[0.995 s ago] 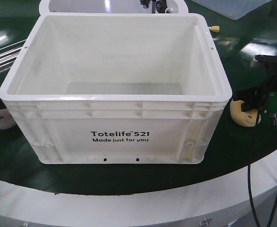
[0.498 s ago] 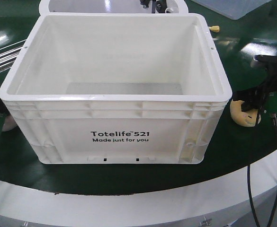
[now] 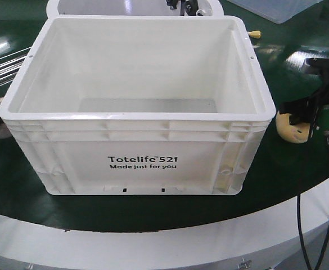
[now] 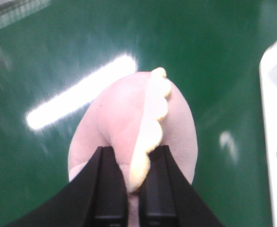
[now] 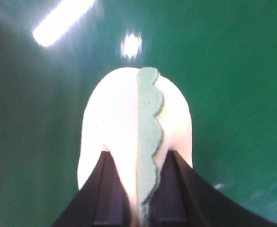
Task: Place moving items into box and shelve
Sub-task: 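Lift both plushes over the tote and release them inside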
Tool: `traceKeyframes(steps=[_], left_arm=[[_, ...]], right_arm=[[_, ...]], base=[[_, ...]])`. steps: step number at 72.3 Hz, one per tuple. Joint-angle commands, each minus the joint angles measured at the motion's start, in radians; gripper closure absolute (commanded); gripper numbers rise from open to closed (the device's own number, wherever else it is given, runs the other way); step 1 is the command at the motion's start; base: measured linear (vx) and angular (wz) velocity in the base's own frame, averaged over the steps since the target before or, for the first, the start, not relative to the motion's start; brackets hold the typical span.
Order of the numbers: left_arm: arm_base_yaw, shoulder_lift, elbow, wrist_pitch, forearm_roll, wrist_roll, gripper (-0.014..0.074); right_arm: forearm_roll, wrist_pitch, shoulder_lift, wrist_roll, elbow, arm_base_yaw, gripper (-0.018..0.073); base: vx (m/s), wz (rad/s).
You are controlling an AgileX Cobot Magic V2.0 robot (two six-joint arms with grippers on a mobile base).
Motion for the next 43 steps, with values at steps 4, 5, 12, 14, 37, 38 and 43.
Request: traceKeyframes(steps=[4, 5, 12, 14, 37, 38, 43], left_arm=[[-0.004, -0.110, -0.031, -0.136, -0.010, -0.003, 0.0602], [-0.004, -0.118, -0.031, -0.141, -0.010, -0.003, 0.0602], [-0.004, -0.172, -0.031, -0.177, -0.010, -0.003, 0.0602], [-0.004, -0.184, -0.031, -0.186, -0.010, -0.003, 0.0602], [-0.004, -0.353, -0.031, -0.313, -0.010, -0.003, 0.0602], [-0.004, -0.363, -0.031, -0.317, -0.010, -0.003, 0.0602], [-0.004, -0.394, -0.031, -0.332, -0.010, -0.006, 0.0602]], right_arm=[[0.016, -0.116, -0.133, -0.010, -0.025, -0.008, 0.0568], [0.017, -0.119, -0.138, -0.010, -0.025, -0.008, 0.0568], [0.017, -0.163, -0.204, -0.012, -0.025, -0.008, 0.0568], [0.017, -0.176, -0.225, -0.014, -0.025, -0.008, 0.0568], [0.017, -0.275, -0.434, -0.041, -0.024, -0.008, 0.0568], [0.017, -0.279, -0.442, -0.046, -0.024, -0.008, 0.0568], [0.017, -0.292, -0.479, -0.063, -0.024, -0.008, 0.0568]], base=[[0.00, 0.00], [0.00, 0.00], [0.00, 0.00], [0.00, 0.00], [0.00, 0.00], [0.00, 0.00], [0.00, 0.00]])
